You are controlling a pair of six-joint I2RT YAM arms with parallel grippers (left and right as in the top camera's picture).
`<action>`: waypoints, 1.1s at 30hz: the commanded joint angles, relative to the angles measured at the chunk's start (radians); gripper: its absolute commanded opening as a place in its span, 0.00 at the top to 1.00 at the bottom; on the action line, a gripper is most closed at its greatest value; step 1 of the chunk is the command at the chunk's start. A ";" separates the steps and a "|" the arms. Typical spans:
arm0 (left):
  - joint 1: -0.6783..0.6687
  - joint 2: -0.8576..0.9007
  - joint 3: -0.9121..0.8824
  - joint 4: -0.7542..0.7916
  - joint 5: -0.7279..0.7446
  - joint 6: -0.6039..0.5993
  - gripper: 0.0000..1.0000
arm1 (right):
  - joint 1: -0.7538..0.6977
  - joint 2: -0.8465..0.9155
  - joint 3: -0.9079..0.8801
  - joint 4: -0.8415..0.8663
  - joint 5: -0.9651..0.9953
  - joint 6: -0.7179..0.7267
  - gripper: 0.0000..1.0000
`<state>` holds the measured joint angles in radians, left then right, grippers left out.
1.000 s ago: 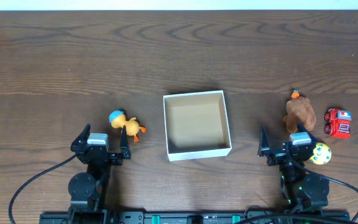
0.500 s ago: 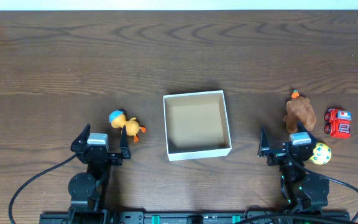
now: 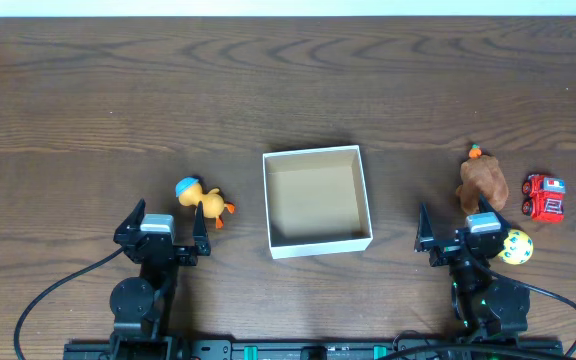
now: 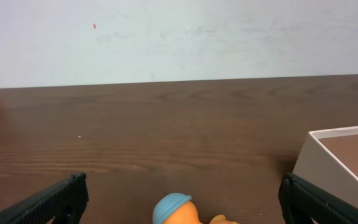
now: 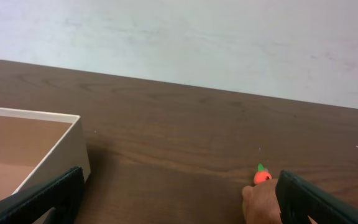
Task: Pack container
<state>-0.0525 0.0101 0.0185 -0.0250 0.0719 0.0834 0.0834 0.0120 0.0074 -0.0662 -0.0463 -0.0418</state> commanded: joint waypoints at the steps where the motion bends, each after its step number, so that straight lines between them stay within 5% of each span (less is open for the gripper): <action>1: 0.003 -0.004 -0.014 -0.034 0.023 0.006 0.02 | -0.013 -0.006 -0.002 -0.003 -0.006 -0.016 0.01; 8: 0.003 -0.004 -0.013 -0.030 0.113 -0.020 0.02 | -0.013 -0.006 -0.002 0.021 -0.175 0.159 0.01; 22: 0.003 0.016 -0.003 -0.033 0.116 -0.153 0.02 | -0.013 0.009 0.002 0.015 -0.275 0.196 0.01; 29: 0.004 0.066 0.158 -0.095 0.106 -0.262 0.02 | -0.013 0.166 0.185 -0.209 -0.216 0.194 0.01; 33: 0.004 0.181 0.327 -0.229 -0.023 -0.260 0.02 | -0.013 0.356 0.413 -0.387 -0.142 0.155 0.01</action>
<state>-0.0525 0.1276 0.2203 -0.2127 0.1379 -0.1516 0.0834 0.2752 0.2676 -0.4122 -0.2535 0.1356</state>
